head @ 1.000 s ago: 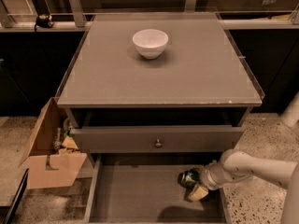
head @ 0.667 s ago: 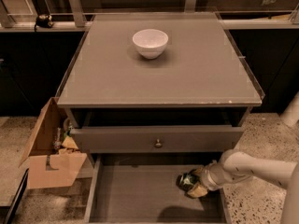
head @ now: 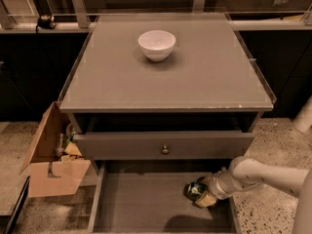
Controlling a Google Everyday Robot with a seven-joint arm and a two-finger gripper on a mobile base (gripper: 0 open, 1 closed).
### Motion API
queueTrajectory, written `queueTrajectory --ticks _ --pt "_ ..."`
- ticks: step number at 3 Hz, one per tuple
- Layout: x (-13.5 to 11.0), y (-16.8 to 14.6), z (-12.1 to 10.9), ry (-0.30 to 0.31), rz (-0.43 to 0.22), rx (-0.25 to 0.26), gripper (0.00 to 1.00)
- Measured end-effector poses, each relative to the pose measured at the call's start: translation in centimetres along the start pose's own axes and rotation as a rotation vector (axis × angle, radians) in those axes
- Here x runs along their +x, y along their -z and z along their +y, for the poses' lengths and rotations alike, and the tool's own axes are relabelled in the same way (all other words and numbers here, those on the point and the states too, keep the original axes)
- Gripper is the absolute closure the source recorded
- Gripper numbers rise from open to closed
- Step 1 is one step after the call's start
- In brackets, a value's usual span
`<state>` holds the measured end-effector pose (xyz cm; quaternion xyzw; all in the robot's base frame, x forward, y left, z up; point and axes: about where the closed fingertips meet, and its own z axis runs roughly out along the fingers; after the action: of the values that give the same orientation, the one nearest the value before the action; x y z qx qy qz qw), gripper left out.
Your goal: Pick green can from middle drawer and place on counter
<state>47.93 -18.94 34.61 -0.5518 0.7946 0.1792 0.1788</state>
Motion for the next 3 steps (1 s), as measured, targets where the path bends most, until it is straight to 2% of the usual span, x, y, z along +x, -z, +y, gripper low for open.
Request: queueTrajectory --ticks 1,2,3 --pt "0.0 0.0 0.0 0.000 0.000 0.000 1.00" --pt "-0.5 0.3 0.4 0.010 -0.019 -0.007 1.00" --pt "-1.8 2.3 1.4 0.039 -0.082 0.000 1.00"
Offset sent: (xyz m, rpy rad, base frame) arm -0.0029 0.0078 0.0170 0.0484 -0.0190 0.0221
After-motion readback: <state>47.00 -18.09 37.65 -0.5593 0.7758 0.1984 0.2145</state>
